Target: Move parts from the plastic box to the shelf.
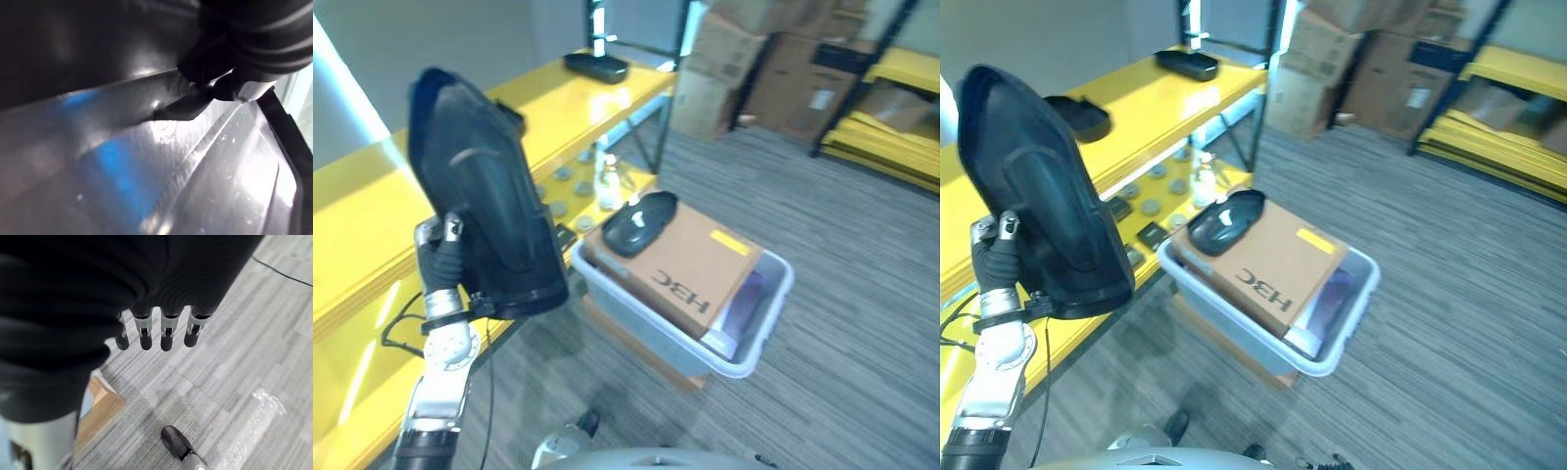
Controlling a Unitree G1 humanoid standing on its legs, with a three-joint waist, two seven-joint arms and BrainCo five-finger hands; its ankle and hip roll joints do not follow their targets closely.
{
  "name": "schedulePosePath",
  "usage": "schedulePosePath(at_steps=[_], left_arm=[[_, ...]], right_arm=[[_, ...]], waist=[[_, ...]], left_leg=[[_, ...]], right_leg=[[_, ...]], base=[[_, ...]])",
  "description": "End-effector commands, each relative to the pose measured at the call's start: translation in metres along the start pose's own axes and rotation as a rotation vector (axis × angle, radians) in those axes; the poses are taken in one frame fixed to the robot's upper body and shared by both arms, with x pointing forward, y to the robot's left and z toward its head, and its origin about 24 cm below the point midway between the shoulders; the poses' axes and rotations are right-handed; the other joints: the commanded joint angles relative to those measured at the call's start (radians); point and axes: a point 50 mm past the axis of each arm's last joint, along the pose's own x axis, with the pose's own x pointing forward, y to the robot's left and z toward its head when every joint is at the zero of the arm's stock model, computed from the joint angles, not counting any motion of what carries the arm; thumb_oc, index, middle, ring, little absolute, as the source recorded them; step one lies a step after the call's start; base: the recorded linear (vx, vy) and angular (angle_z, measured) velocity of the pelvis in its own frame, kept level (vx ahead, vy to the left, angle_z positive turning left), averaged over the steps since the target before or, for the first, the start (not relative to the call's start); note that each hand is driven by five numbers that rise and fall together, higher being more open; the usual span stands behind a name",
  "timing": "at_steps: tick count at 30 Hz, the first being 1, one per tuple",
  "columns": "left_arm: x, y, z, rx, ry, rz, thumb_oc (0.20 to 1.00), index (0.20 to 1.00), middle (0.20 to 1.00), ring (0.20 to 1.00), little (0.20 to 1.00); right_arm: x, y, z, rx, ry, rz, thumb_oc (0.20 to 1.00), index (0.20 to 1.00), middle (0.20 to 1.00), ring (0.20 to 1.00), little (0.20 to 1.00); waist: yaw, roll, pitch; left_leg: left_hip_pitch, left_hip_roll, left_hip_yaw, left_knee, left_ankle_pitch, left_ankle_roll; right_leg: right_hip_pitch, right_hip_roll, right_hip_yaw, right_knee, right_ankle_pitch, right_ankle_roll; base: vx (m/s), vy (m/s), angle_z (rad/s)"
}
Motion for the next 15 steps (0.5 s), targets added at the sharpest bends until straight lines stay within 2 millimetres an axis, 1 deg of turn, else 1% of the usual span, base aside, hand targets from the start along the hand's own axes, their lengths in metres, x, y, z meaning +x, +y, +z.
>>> schedulePosePath(at_steps=[1, 2, 3, 4, 5, 6, 7, 9, 10, 11, 12, 13, 14, 15], left_arm=[[0.021, 0.014, 0.042, -0.096, -0.242, 0.039, 0.2, 0.2, 0.2, 0.2, 0.2], [0.021, 0.015, 0.043, -0.097, -0.242, 0.039, 0.2, 0.2, 0.2, 0.2, 0.2], [0.022, 0.013, 0.044, -0.11, -0.25, 0.021, 0.2, 0.2, 0.2, 0.2, 0.2], [0.022, 0.013, 0.044, -0.11, -0.251, 0.02, 0.2, 0.2, 0.2, 0.2, 0.2], [0.026, 0.009, 0.045, -0.114, -0.259, 0.004, 0.2, 0.2, 0.2, 0.2, 0.2], [0.028, 0.007, 0.047, -0.116, -0.27, -0.002, 0.2, 0.2, 0.2, 0.2, 0.2], [0.029, 0.007, 0.048, -0.105, -0.282, -0.011, 0.2, 0.2, 0.2, 0.2, 0.2], [0.029, 0.007, 0.048, -0.104, -0.284, -0.012, 0.2, 0.2, 0.2, 0.2, 0.2], [0.03, 0.005, 0.05, -0.08, -0.3, -0.028, 0.2, 0.2, 0.2, 0.2, 0.2], [0.033, 0.006, 0.054, -0.055, -0.322, -0.033, 0.2, 0.2, 0.2, 0.2, 0.2], [0.034, 0.004, 0.058, -0.055, -0.339, -0.048, 0.2, 0.2, 0.2, 0.2, 0.2], [0.036, 0.003, 0.062, -0.055, -0.356, -0.06, 0.2, 0.2, 0.2, 0.2, 0.2], [0.036, 0.003, 0.062, -0.054, -0.358, -0.06, 0.2, 0.2, 0.2, 0.2, 0.2], [0.04, -0.003, 0.072, -0.073, -0.41, -0.097, 0.2, 0.2, 0.2, 0.2, 0.2]], right_arm=[[0.003, -0.003, 0.011, -0.035, -0.014, -0.018, 1.0, 1.0, 1.0, 1.0, 1.0], [0.003, -0.003, 0.012, -0.036, -0.015, -0.018, 1.0, 1.0, 1.0, 1.0, 1.0], [0.004, -0.002, 0.02, -0.036, -0.029, -0.025, 1.0, 1.0, 1.0, 1.0, 1.0], [0.004, -0.002, 0.02, -0.035, -0.029, -0.024, 1.0, 1.0, 1.0, 1.0, 1.0], [0.005, -0.002, 0.028, -0.019, -0.052, -0.033, 1.0, 1.0, 1.0, 1.0, 1.0], [0.005, 0.0, 0.032, -0.008, -0.063, -0.035, 1.0, 1.0, 1.0, 1.0, 1.0], [0.005, 0.004, 0.038, 0.008, -0.079, -0.027, 1.0, 1.0, 1.0, 1.0, 1.0], [0.004, 0.005, 0.038, 0.009, -0.079, -0.025, 1.0, 1.0, 1.0, 1.0, 1.0], [0.005, 0.007, 0.043, 0.006, -0.09, -0.019, 1.0, 1.0, 1.0, 1.0, 1.0], [0.004, 0.012, 0.049, 0.006, -0.103, -0.01, 1.0, 1.0, 1.0, 1.0, 1.0], [0.004, 0.014, 0.047, 0.015, -0.094, -0.009, 1.0, 1.0, 1.0, 1.0, 1.0], [0.004, 0.016, 0.051, 0.029, -0.102, -0.009, 1.0, 1.0, 1.0, 1.0, 1.0], [0.004, 0.017, 0.051, 0.031, -0.104, -0.008, 1.0, 1.0, 1.0, 1.0, 1.0], [0.003, 0.019, 0.055, 0.067, -0.111, -0.008, 1.0, 1.0, 1.0, 1.0, 1.0]], waist=[[-0.023, -0.015, -0.01], [-0.021, -0.016, -0.01], [-0.016, -0.019, -0.009], [-0.013, -0.02, -0.008], [-0.023, -0.033, -0.015], [-0.021, -0.038, -0.021], [-0.01, -0.049, -0.035], [-0.01, -0.053, -0.036], [0.008, -0.073, -0.045], [0.015, -0.091, -0.048], [0.01, -0.101, -0.046], [-0.003, -0.107, -0.039], [-0.003, -0.113, -0.037], [-0.047, -0.104, -0.008]], left_leg=[[-0.1, 0.058, 0.187, 0.004, 0.066, -0.057], [-0.101, 0.057, 0.191, 0.005, 0.064, -0.056], [-0.112, 0.091, 0.319, 0.013, 0.068, -0.035], [-0.112, 0.09, 0.323, 0.015, 0.067, -0.034], [-0.126, 0.125, 0.458, 0.037, 0.067, -0.022], [-0.131, 0.132, 0.489, 0.044, 0.065, -0.021], [-0.132, 0.125, 0.498, 0.042, 0.052, -0.017], [-0.133, 0.122, 0.498, 0.043, 0.05, -0.015], [-0.134, 0.1, 0.486, 0.059, 0.024, -0.001], [-0.118, 0.071, 0.469, 0.087, -0.027, 0.031], [-0.097, 0.047, 0.46, 0.096, -0.057, 0.057], [-0.076, 0.021, 0.45, 0.097, -0.076, 0.08], [-0.075, 0.01, 0.452, 0.097, -0.078, 0.087], [-0.044, -0.029, 0.419, 0.093, -0.091, 0.124]], right_leg=[[0.068, -0.064, -0.028, 0.058, -0.181, 0.046], [0.065, -0.066, -0.025, 0.059, -0.182, 0.046], [0.072, -0.073, -0.054, 0.058, -0.179, 0.049], [0.071, -0.074, -0.051, 0.058, -0.178, 0.05], [0.09, -0.081, -0.1, 0.053, -0.173, 0.053], [0.097, -0.086, -0.116, 0.049, -0.169, 0.057], [0.109, -0.097, -0.133, 0.044, -0.166, 0.064], [0.109, -0.1, -0.134, 0.044, -0.165, 0.067], [0.108, -0.125, -0.14, 0.067, -0.157, 0.076], [0.089, -0.18, -0.129, 0.181, -0.148, 0.093], [0.065, -0.221, -0.111, 0.289, -0.119, 0.113], [0.03, -0.265, -0.084, 0.391, -0.069, 0.137], [0.022, -0.282, -0.078, 0.41, -0.07, 0.148], [-0.041, -0.337, 0.023, 0.576, 0.094, 0.198]], base=[[-0.05, 0.074, 1.51], [-0.01, 0.083, 1.13], [0.03, 0.044, 1.02], [0.03, 0.087, 0.81], [0.03, 0.09, 0.84], [0.11, 0.17, 0.7], [0.1, 0.129, 1.04], [0.1, 0.1, 0.9], [0.28, 0.274, 0.13], [0.41, 0.38, -0.12], [0.41, 0.379, -0.02], [0.23, 0.242, 0.22], [0.22, 0.347, 0.57], [0.12, 0.367, 0.85]])
